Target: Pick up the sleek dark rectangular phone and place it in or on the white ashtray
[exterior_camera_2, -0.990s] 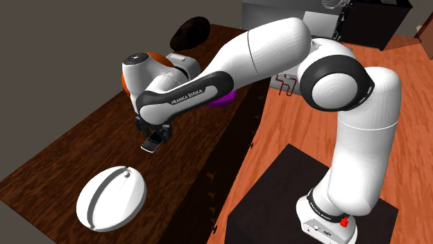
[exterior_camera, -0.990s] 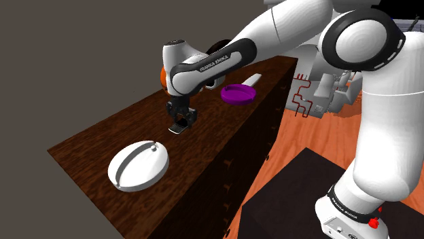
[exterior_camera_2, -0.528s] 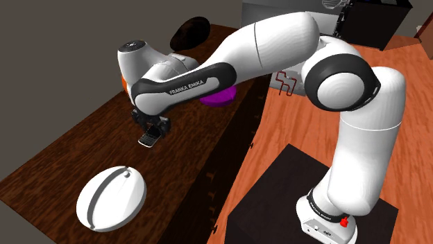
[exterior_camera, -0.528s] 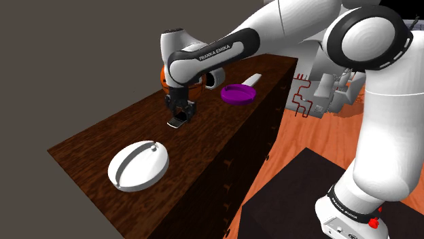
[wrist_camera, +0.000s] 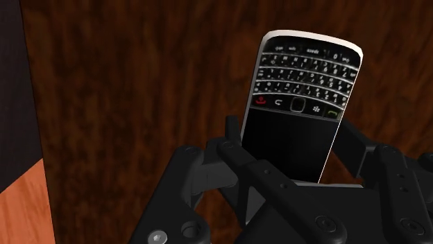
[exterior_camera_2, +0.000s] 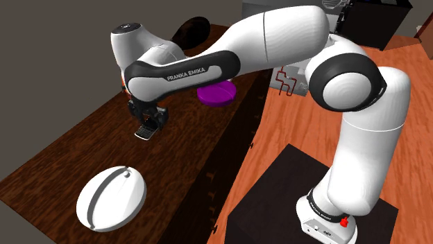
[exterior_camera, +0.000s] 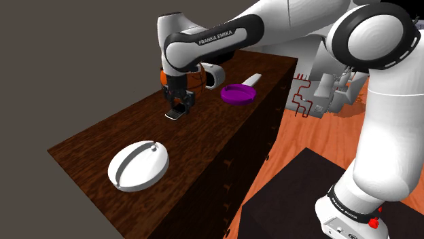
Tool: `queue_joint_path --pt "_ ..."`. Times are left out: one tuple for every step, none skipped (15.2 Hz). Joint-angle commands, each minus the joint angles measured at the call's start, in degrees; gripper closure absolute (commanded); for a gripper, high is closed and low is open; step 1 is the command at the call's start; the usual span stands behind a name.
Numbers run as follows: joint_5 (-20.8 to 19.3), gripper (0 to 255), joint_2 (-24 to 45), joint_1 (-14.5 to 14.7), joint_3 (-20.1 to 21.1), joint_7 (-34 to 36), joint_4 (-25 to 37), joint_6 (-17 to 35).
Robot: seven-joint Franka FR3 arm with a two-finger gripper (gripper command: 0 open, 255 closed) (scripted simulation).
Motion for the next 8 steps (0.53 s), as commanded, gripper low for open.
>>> queue_joint_path --pt "0.1 255 -0.3 0.1 0.1 0.0 1.3 -1.5" --pt "0.2 255 -0.4 0.1 0.1 0.0 1.9 -2.2" --pt "0.2 255 -0.4 0.1 0.2 -0.1 2.2 -2.6" --pt "0.0 255 -0.2 1.0 0.5 1.2 2.5 -2.7" --pt "-0.3 255 0.0 2.0 0.8 2.5 2.8 -2.8" --pt "-0.6 255 0.3 2.9 1.2 3.8 3.1 -3.0" --pt "-0.9 255 0.6 3.9 1.5 5.1 3.6 -3.1" --pt "-1.3 255 1.0 4.9 1.8 6.4 4.1 -3.3"
